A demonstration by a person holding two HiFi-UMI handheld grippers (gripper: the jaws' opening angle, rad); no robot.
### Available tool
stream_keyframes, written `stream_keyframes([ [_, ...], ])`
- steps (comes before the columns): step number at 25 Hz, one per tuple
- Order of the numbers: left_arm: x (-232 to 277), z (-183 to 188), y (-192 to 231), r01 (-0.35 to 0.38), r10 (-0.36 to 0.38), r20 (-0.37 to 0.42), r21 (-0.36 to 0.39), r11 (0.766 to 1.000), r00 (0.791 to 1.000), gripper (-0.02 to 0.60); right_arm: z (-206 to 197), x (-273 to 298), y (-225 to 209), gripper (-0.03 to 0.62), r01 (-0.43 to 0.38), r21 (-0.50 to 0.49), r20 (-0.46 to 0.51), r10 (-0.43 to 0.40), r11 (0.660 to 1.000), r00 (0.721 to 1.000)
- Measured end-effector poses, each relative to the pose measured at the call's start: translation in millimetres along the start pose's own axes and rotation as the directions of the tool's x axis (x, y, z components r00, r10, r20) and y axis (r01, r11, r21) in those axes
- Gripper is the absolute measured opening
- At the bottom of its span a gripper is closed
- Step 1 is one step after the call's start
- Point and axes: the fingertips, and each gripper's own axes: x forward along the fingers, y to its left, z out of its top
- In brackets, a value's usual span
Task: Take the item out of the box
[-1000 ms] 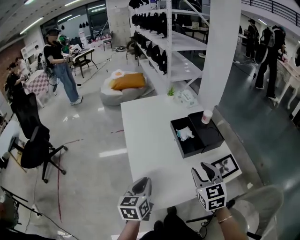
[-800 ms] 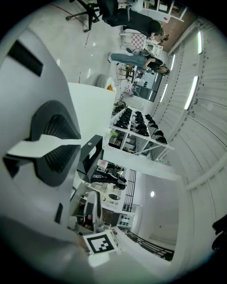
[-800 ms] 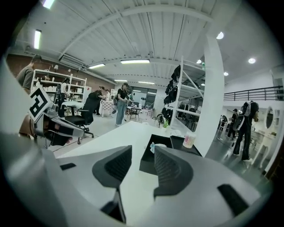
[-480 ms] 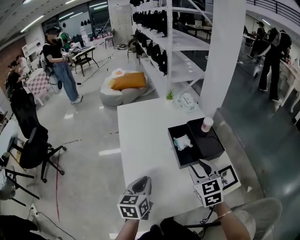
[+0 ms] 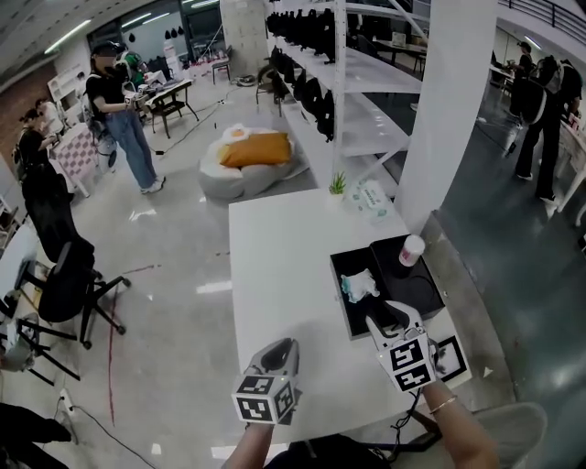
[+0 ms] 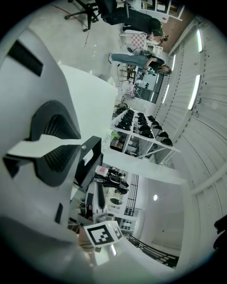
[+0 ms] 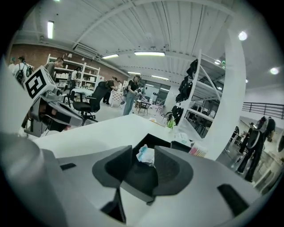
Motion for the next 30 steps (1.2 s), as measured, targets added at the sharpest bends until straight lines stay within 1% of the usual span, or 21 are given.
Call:
stream_keyframes([
  [4,8.5,2.5,6.9,-0.009,0.009,-0.006,-0.005,1.000,1.000,0.040,0.9,19.6,-1.0,0.156,-0.030,-0.066,-0.026,0.028,0.997,0.999],
  [8,13.3,3.2,15.0,-0.021,0.020,-0.014,-0.017,1.000,1.000,0.040,0.5,37.6,2.7,0.160,-0.077,-0.122,-0.071,0.068,0.990,0.995],
  [14,21.5,0.4,25.3,-0.039,0.038,-0.023,-0.033,0.999,0.999,0.040,-8.6,63.5,6.5,0.172,-0.137,-0.223,-0.152,0.105,0.965,0.983],
  [17,22.3,2.3,28.4,-0.039,0.038,-0.022,-0.047,0.998,0.999,0.040,-11.4,71.8,7.7,0.179,-0.159,-0.278,-0.196,0.106,0.947,0.975],
  [20,23.8,3.8,31.1,-0.040,0.039,-0.019,-0.052,0.998,0.999,0.040,-17.8,79.8,7.2,0.205,-0.172,-0.331,-0.242,0.093,0.928,0.966],
  [25,24.4,3.9,33.6,-0.049,0.048,-0.015,-0.065,0.997,0.999,0.040,-29.0,88.1,9.1,0.223,-0.224,-0.433,-0.316,0.085,0.873,0.945],
  [30,25.5,5.0,37.5,-0.060,0.059,-0.015,-0.072,0.996,0.998,0.040,-33.9,100.4,6.6,0.237,-0.273,-0.483,-0.374,0.086,0.832,0.923],
])
